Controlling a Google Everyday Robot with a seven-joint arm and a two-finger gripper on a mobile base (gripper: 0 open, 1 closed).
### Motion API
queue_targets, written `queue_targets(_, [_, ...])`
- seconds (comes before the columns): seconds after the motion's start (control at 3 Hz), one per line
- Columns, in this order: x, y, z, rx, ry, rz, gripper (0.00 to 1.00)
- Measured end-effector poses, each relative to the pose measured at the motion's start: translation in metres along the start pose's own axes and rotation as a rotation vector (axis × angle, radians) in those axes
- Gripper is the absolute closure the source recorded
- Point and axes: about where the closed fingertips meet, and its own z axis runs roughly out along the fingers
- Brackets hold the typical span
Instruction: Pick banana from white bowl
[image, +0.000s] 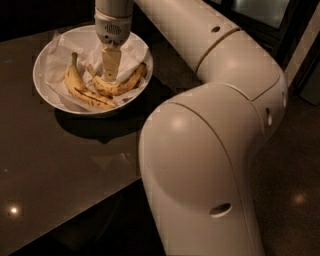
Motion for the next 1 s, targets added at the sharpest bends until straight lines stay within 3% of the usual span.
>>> queue_targets(1.0, [0.011, 0.023, 0.036, -0.109, -0.045, 0.108, 0.46])
